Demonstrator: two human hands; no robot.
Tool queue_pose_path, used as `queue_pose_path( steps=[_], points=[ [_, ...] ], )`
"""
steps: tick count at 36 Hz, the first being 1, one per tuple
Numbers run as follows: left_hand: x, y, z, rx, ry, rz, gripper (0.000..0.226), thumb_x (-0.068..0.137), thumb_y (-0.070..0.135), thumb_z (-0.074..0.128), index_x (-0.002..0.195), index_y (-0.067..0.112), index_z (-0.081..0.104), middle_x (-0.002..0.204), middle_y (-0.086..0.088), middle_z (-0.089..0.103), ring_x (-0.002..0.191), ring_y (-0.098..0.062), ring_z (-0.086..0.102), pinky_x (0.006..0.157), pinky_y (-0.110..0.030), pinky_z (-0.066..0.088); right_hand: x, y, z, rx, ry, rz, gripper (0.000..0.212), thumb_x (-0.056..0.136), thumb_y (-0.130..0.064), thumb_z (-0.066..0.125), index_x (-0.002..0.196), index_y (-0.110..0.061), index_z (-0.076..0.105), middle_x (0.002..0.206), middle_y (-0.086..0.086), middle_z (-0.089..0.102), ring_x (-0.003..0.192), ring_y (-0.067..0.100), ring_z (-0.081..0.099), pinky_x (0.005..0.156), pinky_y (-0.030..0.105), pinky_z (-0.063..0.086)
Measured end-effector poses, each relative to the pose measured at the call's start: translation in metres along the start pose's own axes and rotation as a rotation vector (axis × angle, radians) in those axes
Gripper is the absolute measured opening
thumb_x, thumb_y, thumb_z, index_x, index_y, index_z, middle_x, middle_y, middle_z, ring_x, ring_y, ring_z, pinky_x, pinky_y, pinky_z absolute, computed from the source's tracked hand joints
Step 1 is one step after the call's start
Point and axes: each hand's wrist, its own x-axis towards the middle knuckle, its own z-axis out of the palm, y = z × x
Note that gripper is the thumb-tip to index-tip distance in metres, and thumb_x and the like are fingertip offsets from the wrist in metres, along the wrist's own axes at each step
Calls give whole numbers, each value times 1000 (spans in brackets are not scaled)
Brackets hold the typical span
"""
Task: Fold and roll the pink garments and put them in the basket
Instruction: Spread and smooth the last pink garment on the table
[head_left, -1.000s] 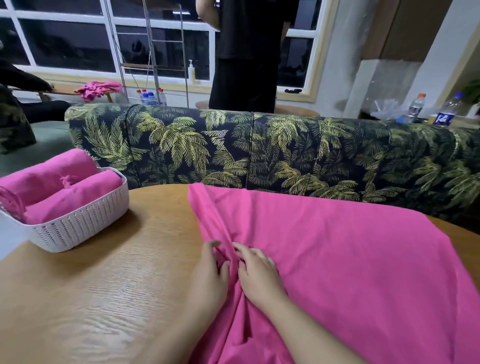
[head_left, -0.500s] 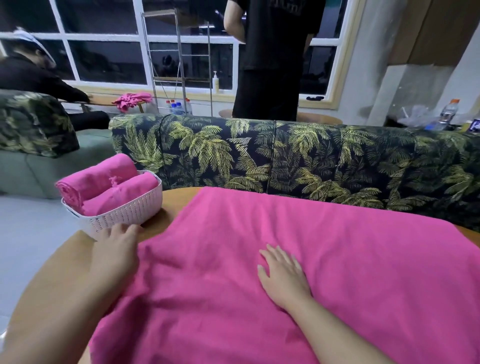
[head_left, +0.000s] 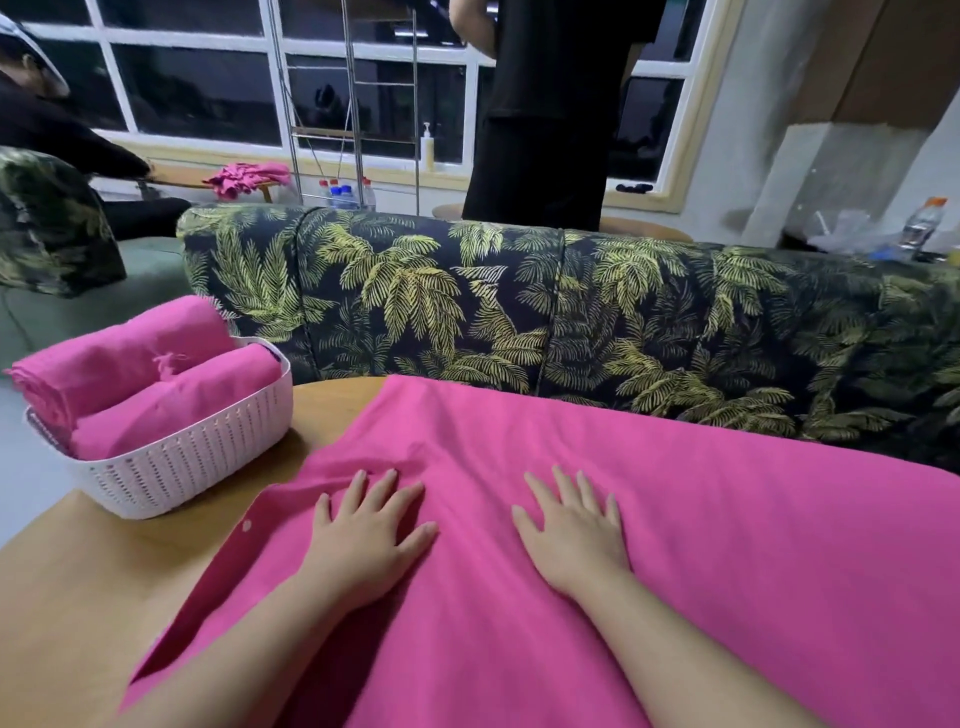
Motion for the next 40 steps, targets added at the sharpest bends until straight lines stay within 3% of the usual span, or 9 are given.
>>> queue_pose_path(
  steps=[5,10,16,23,27,29,33,37,40],
  points=[
    [61,-7,-12,42,166,-112,69,79,73,28,130,30,43,149,0,29,139,-21,23,111,-46,21,37,9,0,2,132,33,51,93,-60,34,140,-39,38,151,-7,32,142,19,20,118,47,11],
    [122,-23,-14,-17,204,-198,65,93,60,36,145,22,26,154,-8,21,143,-24,17,111,-49,21,55,11,-1,-21,264,36,35,92,-57,39,110,-31,52,120,-5,48,120,20,40,106,40,30],
    [146,-26,-9,26,106,-124,63,91,69,21,149,44,17,161,5,7,148,-27,1,115,-56,9,61,16,4,8,190,8,53,93,-57,36,141,-36,34,155,-5,25,144,15,16,119,45,8],
    [105,-37,-9,96,37,-38,68,88,75,15,149,47,7,162,5,1,149,-24,-4,117,-55,5,51,14,-1,-7,79,-8,59,97,-55,29,152,-36,19,162,-5,9,149,14,1,120,41,-1],
    [55,-37,-9,110,-31,38,117,42,96,-19,148,50,1,161,7,-2,149,-21,-5,117,-50,0,24,13,0,3,76,-15,59,98,-51,30,152,-32,19,162,-4,7,149,14,1,120,39,0],
    [27,-38,-7,121,-38,82,125,32,93,-30,147,52,-1,161,9,-4,148,-19,-8,118,-49,-1,0,13,2,3,74,-24,59,98,-50,31,152,-30,19,162,-4,7,149,14,1,120,38,0],
    [-33,-40,-1,115,-41,175,117,38,94,-27,145,55,1,160,13,-4,148,-16,-10,118,-48,0,-63,12,9,7,41,-102,59,97,-50,30,152,-31,18,161,-8,8,148,11,-1,119,35,-3],
    [-93,-43,3,95,-61,231,111,42,98,-18,144,54,-3,159,15,-7,144,-9,-15,119,-45,-4,-136,16,15,-38,-12,-194,88,71,-67,-2,152,-35,13,161,-12,3,147,8,-6,115,29,-11],
    [-134,-44,5,94,-85,230,116,38,99,-19,144,54,-3,159,15,-8,145,-10,-16,118,-44,-6,-186,22,17,-80,-28,-249,93,66,-66,-9,152,-37,8,161,-14,-1,146,5,-12,112,28,-15]
  ],
)
